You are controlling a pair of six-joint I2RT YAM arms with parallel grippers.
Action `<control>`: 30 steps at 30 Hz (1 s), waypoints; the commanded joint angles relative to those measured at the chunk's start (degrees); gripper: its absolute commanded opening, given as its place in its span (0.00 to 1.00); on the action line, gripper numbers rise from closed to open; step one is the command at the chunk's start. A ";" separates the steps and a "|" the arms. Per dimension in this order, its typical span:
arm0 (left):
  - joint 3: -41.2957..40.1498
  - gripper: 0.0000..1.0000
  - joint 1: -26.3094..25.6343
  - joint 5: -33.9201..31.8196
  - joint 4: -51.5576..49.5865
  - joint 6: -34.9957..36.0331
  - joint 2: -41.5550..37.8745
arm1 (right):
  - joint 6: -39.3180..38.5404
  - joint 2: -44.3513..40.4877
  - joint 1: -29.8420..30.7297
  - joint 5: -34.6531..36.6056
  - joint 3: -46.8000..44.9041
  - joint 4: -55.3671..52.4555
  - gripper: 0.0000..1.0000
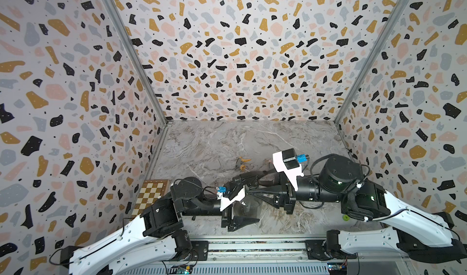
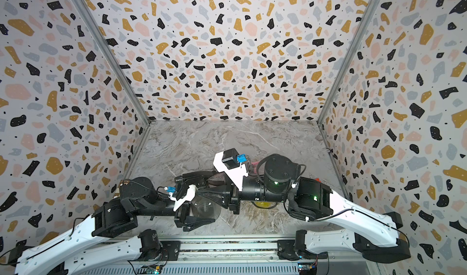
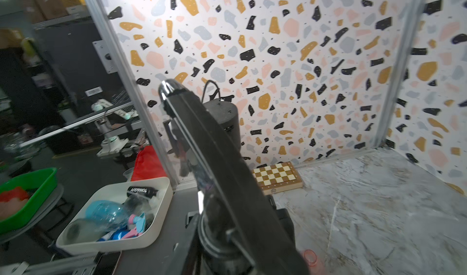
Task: Attach spray nozzles to spray bottles
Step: Screw the spray nozzle on the spray bottle.
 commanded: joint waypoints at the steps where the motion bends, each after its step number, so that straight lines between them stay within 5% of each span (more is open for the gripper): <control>1: -0.32 0.00 0.78 -18.71 12.32 -0.37 2.26 | 12.81 4.44 6.15 14.50 -2.62 -6.38 0.20; 11: 0.01 0.00 0.78 -27.08 14.40 -1.67 7.10 | 23.97 15.41 11.18 30.84 -0.09 -6.24 0.19; 17: -0.55 0.00 0.78 -24.73 12.70 -2.36 5.75 | 18.59 12.39 11.48 31.86 1.41 -5.54 0.29; 23: -1.29 0.00 0.78 -21.68 11.03 -2.38 2.50 | 8.18 2.37 11.49 26.10 -0.61 -3.29 0.55; 30: -1.21 0.00 0.78 -10.68 8.67 -0.26 0.05 | -1.70 -8.23 9.80 12.52 -4.43 -2.29 0.71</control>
